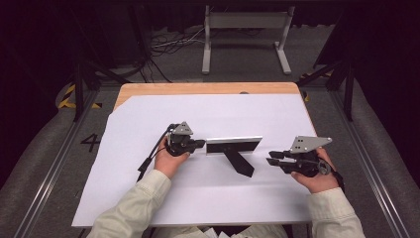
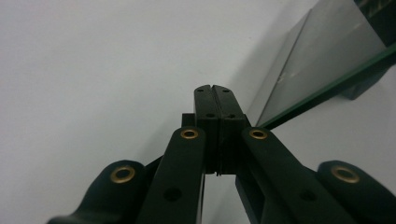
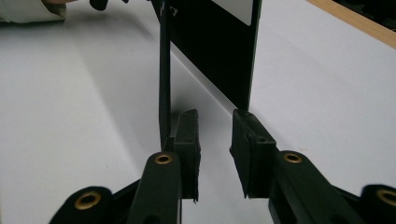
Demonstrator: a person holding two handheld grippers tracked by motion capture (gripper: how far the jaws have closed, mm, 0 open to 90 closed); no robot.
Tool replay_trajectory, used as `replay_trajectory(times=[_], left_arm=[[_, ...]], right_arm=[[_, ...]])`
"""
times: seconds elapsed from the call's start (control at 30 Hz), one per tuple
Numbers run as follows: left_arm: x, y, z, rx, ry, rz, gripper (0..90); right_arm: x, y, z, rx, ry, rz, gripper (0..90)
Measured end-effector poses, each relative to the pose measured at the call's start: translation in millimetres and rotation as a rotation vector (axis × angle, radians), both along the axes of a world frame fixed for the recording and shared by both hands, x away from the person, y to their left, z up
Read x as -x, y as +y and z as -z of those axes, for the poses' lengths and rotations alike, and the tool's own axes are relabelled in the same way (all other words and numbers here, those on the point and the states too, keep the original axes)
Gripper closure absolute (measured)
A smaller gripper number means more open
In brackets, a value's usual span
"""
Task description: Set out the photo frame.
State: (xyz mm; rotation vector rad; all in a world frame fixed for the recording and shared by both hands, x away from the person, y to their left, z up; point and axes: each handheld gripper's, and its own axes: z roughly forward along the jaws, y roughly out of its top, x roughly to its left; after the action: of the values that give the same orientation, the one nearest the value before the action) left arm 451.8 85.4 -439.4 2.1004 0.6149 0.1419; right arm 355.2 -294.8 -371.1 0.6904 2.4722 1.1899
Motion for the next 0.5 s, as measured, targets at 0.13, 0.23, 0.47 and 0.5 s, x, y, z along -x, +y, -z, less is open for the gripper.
replay_trajectory(times=[0.13, 0.23, 0.47, 0.5], left_arm=[[2.0, -5.2, 1.1, -0.011, -0.022, 0.034, 90.0], [4.1, -9.6, 3.0, -0.046, -0.027, 0.043, 90.0], [5.6, -12.6, 4.7, -0.096, -0.04, 0.05, 90.0], [6.1, -13.3, 5.2, -0.099, -0.047, 0.05, 90.0]], right_arm=[[0.9, 1.5, -0.4, -0.004, 0.006, -0.008, 71.5], [1.1, 2.4, -0.5, -0.006, 0.008, -0.013, 71.4], [1.7, 5.0, -0.8, -0.008, 0.009, -0.022, 71.3], [1.8, 5.2, -1.0, -0.008, 0.008, -0.023, 71.3]])
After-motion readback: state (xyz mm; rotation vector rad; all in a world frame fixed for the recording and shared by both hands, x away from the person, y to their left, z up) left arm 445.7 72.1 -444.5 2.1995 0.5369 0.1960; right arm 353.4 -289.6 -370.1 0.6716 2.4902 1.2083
